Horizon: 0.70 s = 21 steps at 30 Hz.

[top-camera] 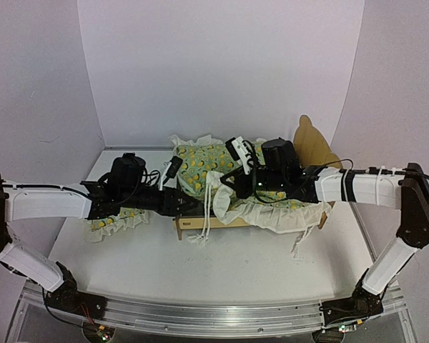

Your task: Set up the pet bed

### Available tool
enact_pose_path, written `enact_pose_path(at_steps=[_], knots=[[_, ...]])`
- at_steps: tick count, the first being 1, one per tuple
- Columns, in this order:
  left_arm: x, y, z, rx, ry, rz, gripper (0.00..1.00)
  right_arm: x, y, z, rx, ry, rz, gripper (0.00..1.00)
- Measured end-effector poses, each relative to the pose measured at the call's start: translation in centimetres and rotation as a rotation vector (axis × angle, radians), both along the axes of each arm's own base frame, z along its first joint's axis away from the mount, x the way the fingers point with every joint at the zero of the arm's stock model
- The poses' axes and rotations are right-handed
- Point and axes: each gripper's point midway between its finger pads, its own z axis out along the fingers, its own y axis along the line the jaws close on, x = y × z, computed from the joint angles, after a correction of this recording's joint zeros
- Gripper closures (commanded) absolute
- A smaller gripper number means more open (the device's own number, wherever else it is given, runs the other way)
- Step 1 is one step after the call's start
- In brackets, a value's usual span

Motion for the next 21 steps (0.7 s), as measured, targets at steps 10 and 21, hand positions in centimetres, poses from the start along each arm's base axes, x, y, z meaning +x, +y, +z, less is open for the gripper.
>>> enact_pose_path(at_steps=[10, 21], knots=[[-3.5, -1.4, -6.9, 0.111, -0.160, 0.077, 0.66, -1.5, 1.0, 0.6, 0.050, 0.087, 0.077, 1.00], [-2.1, -1.2, -10.5, 0.132, -0.407, 0.274, 0.85, -1.7, 1.2, 1.0, 0.062, 0.114, 0.085, 1.00]])
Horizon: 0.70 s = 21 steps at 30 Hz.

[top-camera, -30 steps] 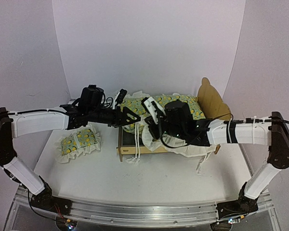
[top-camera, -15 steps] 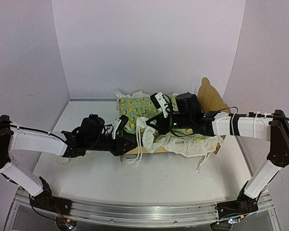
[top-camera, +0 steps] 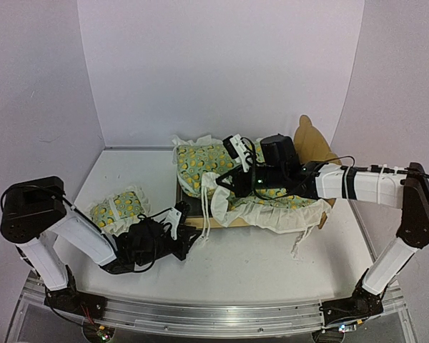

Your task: Set up the pet bed

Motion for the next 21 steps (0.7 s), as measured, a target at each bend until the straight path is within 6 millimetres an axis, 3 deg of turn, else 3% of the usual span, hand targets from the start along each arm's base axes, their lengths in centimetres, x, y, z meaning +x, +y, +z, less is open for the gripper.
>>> enact_pose_path(at_steps=[5, 16, 21], knots=[[1.3, -0.9, -0.8, 0.023, -0.075, 0.047, 0.89, -0.1, 0.0, 0.0, 0.001, 0.008, 0.003, 1.00], [3.1, -3.2, -0.2, 0.011, -0.158, 0.114, 0.91, -0.6, 0.1, 0.1, 0.008, 0.029, 0.021, 1.00], [3.7, -3.1, 0.0, 0.041, -0.205, 0.203, 1.00, -0.9, 0.1, 0.3, 0.015, 0.034, 0.032, 1.00]])
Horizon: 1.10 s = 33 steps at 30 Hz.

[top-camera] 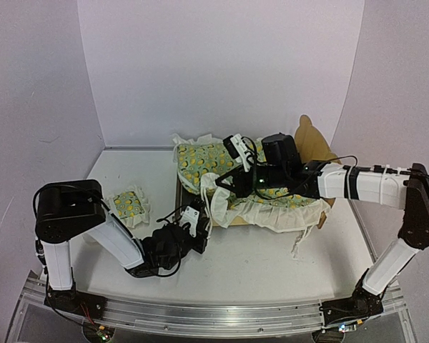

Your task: Set up the pet bed

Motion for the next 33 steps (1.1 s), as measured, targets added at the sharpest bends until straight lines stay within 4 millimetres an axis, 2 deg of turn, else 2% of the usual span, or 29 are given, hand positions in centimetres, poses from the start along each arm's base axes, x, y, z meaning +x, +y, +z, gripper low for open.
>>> enact_pose_path(at_steps=[6, 9, 11, 17, 21, 24, 29, 33], knots=[[0.8, 0.9, 0.8, 0.023, -0.050, 0.101, 1.00, -0.2, -0.2, 1.3, 0.020, -0.018, 0.002, 1.00], [0.3, 1.3, 1.6, 0.021, -0.055, 0.105, 1.00, -0.3, -0.2, 1.5, 0.024, -0.023, 0.001, 1.00], [-0.4, 2.1, 3.1, 0.004, -0.054, 0.096, 1.00, -0.3, -0.2, 1.6, 0.024, -0.023, 0.001, 1.00], [-2.5, 3.0, 10.7, -0.174, -0.041, -0.005, 1.00, -0.3, -0.2, 1.6, 0.025, -0.022, 0.004, 1.00], [-3.0, 3.9, 12.1, -0.194, -0.006, -0.045, 1.00, -0.4, -0.2, 1.6, 0.027, -0.021, 0.009, 1.00], [-2.2, 5.2, 12.1, -0.175, 0.019, -0.039, 1.00, -0.5, -0.1, 1.6, 0.028, -0.019, 0.014, 1.00], [0.7, 7.4, 12.3, -0.151, 0.040, 0.000, 1.00, -0.6, -0.1, 1.6, 0.031, -0.017, 0.021, 1.00], [2.7, 7.6, 13.1, -0.154, 0.054, -0.001, 1.00, -0.6, -0.1, 1.6, 0.031, -0.017, 0.021, 1.00]])
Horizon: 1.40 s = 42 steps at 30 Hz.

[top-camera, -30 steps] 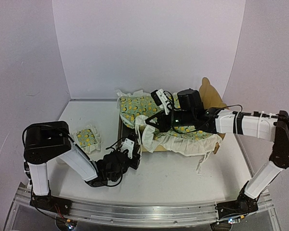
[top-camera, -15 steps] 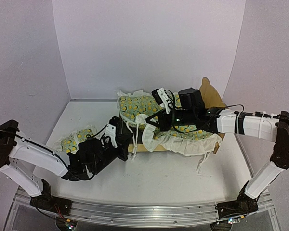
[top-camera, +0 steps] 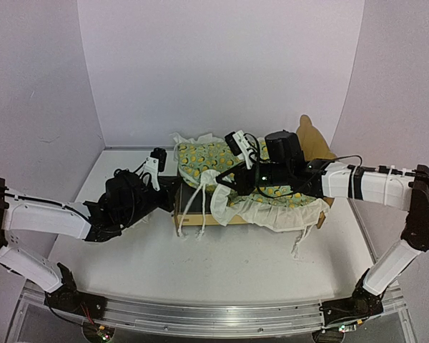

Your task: Set up the pet bed

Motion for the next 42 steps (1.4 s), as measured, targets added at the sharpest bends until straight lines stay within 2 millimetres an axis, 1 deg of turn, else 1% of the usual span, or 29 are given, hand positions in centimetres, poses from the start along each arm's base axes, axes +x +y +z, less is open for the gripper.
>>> enact_pose_path(at_steps=[2, 5, 6, 8, 10, 11, 13, 14, 16, 19, 20, 21, 22, 25, 30, 32, 33, 35, 39, 42], knots=[[0.3, -0.8, 0.6, -0.010, 0.001, -0.028, 1.00, 0.0, 0.0, 0.0, 0.000, 0.000, 0.000, 1.00], [0.0, -1.8, 0.7, -0.011, 0.009, -0.076, 1.00, 0.0, 0.0, 0.0, 0.000, 0.000, 0.001, 1.00], [-0.2, -2.1, 0.6, -0.008, 0.014, -0.095, 0.97, 0.0, 0.0, 0.0, 0.000, 0.000, 0.001, 1.00], [-0.9, -2.5, 0.3, -0.006, 0.025, -0.143, 0.78, 0.0, 0.0, 0.0, -0.001, 0.000, -0.001, 1.00], [-2.0, -2.5, -0.2, -0.004, 0.037, -0.193, 0.56, 0.1, 0.0, -0.1, -0.002, 0.000, -0.004, 1.00], [-2.8, -2.4, -0.7, -0.003, 0.048, -0.225, 0.48, 0.1, -0.1, 0.0, -0.004, 0.000, -0.007, 1.00], [-4.2, -1.9, -1.9, 0.007, 0.074, -0.273, 0.42, 0.2, -0.1, 0.0, -0.008, 0.004, -0.012, 1.00], [-4.8, -1.7, -2.7, 0.008, 0.094, -0.294, 0.41, 0.2, -0.1, 0.2, -0.009, 0.006, -0.015, 1.00], [-5.7, -1.5, -4.5, 0.023, 0.138, -0.321, 0.42, 0.3, 0.0, 0.7, -0.002, 0.003, -0.017, 1.00], [-6.0, -1.8, -7.5, 0.037, 0.232, -0.324, 0.49, 0.4, 0.2, 1.4, 0.009, 0.001, -0.016, 1.00], [-6.1, -2.0, -8.3, 0.033, 0.258, -0.325, 0.57, 0.4, 0.2, 1.6, 0.012, 0.000, -0.016, 1.00], [-6.0, -2.4, -9.1, 0.027, 0.285, -0.321, 0.63, 0.4, 0.2, 1.7, 0.014, 0.002, -0.015, 1.00], [-6.1, -2.7, -10.1, 0.020, 0.314, -0.318, 0.66, 0.4, 0.2, 1.8, 0.015, 0.004, -0.014, 1.00], [-6.2, -3.5, -12.4, 0.003, 0.385, -0.305, 0.69, 0.3, 0.2, 1.7, 0.013, 0.013, -0.012, 1.00], [-5.6, -4.5, -15.8, -0.004, 0.432, -0.280, 0.69, 0.2, 0.3, 1.5, 0.010, 0.024, -0.006, 1.00], [-5.5, -4.9, -16.9, 0.002, 0.443, -0.275, 0.70, 0.2, 0.3, 1.5, 0.010, 0.026, -0.004, 1.00], [-5.3, -5.2, -17.3, 0.002, 0.444, -0.273, 0.71, 0.1, 0.3, 1.5, 0.010, 0.026, -0.004, 1.00], [-5.0, -5.9, -17.3, -0.006, 0.430, -0.269, 0.72, 0.1, 0.3, 1.5, 0.010, 0.026, -0.003, 1.00], [-4.5, -7.4, -15.7, -0.040, 0.366, -0.254, 0.77, 0.1, 0.3, 1.5, 0.010, 0.026, -0.003, 1.00], [-4.1, -7.7, -15.0, -0.054, 0.333, -0.221, 0.81, 0.1, 0.3, 1.5, 0.010, 0.026, -0.003, 1.00]])
